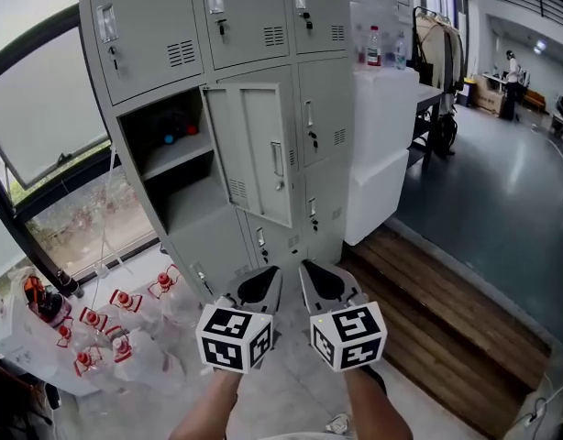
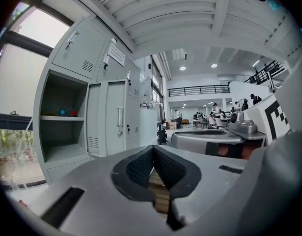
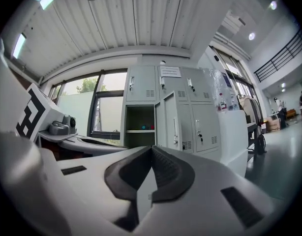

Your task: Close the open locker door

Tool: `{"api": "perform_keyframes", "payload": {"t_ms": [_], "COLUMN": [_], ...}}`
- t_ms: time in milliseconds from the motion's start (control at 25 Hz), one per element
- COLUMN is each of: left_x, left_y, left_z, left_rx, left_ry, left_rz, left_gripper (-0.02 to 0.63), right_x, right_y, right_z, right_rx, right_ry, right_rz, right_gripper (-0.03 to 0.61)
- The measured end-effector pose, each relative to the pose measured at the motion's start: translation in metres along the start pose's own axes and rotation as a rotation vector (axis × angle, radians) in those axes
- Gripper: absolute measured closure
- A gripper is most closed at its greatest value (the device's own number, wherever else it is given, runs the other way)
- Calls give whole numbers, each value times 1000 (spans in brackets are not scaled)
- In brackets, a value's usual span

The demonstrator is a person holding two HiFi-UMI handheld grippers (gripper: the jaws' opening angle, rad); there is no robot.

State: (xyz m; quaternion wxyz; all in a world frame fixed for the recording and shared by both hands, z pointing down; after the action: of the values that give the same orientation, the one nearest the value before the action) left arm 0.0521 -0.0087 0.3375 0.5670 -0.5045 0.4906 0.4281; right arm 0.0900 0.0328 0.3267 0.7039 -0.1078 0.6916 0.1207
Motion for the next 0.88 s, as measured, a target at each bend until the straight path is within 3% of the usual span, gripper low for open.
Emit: {"api": "perform_keyframes", "payload": {"t_ms": [360,880], "left_x": [14,17], "left_y": [-57,-90], "left_z": [15,12], "left_rx": [88,204], "left_ry": [18,10], "left_rz": [6,-22], "left_gripper": [607,607], "right_x": [6,11], "right_y": [-10,-31], "right_z": [56,90], "right_rx": [110,246], "right_ry": [22,-6], "right_rz": [-9,32], "right_gripper": [572,572]}}
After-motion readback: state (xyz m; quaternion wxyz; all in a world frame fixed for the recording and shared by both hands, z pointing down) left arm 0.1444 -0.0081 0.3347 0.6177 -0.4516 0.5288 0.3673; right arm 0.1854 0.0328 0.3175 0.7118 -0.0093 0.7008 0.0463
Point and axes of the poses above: the fingertips, and each gripper's own axes: y backward along the fingers, z to its right, x out of its top, the point moved 1 cm from there along y, backward along the fingers, and after that the axes turned 1 degree about -x, right-handed, at the moved point
